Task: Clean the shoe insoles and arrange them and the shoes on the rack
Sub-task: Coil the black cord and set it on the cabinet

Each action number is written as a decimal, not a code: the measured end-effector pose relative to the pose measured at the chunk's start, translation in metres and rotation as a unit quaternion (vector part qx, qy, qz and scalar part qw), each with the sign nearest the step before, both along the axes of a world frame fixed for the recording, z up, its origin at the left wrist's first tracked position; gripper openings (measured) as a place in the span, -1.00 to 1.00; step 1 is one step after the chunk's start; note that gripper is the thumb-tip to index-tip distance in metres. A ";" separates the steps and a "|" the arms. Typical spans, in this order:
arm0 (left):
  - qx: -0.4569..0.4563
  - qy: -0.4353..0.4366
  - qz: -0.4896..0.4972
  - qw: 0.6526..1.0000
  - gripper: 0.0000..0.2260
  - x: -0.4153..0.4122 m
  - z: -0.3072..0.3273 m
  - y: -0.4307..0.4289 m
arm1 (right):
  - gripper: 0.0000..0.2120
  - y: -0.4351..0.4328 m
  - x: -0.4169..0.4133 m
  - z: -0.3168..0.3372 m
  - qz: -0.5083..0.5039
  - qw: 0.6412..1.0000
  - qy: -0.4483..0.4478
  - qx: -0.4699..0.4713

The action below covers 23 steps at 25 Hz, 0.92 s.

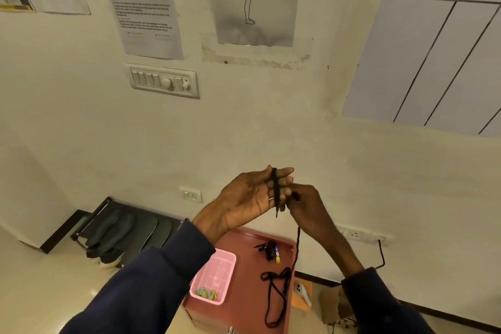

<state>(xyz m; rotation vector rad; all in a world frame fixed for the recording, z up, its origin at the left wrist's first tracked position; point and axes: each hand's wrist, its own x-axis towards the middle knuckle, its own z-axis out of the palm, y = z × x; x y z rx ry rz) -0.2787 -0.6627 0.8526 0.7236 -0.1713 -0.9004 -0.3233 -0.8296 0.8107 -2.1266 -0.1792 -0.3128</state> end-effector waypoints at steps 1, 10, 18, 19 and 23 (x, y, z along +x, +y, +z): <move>-0.018 -0.003 0.012 1.000 -0.68 0.004 0.003 0.005 | -0.64 0.010 -0.004 -0.003 -0.005 1.000 0.015 0.012; 0.214 -0.315 0.104 0.919 -0.71 0.046 0.001 0.045 | -0.83 0.065 -0.017 0.039 -0.018 0.987 -0.059 -0.149; 0.131 -0.164 -0.100 0.973 -0.47 0.034 0.025 0.083 | -0.83 0.067 0.036 0.075 -0.024 0.983 -0.111 -0.143; 0.075 -0.123 -0.101 0.984 -0.49 0.034 0.028 0.087 | -0.75 0.070 0.035 0.066 -0.016 0.991 -0.089 -0.098; -0.082 -0.043 -0.023 0.995 -0.59 0.049 0.032 0.101 | -0.76 0.098 0.008 0.038 0.019 1.000 0.010 -0.008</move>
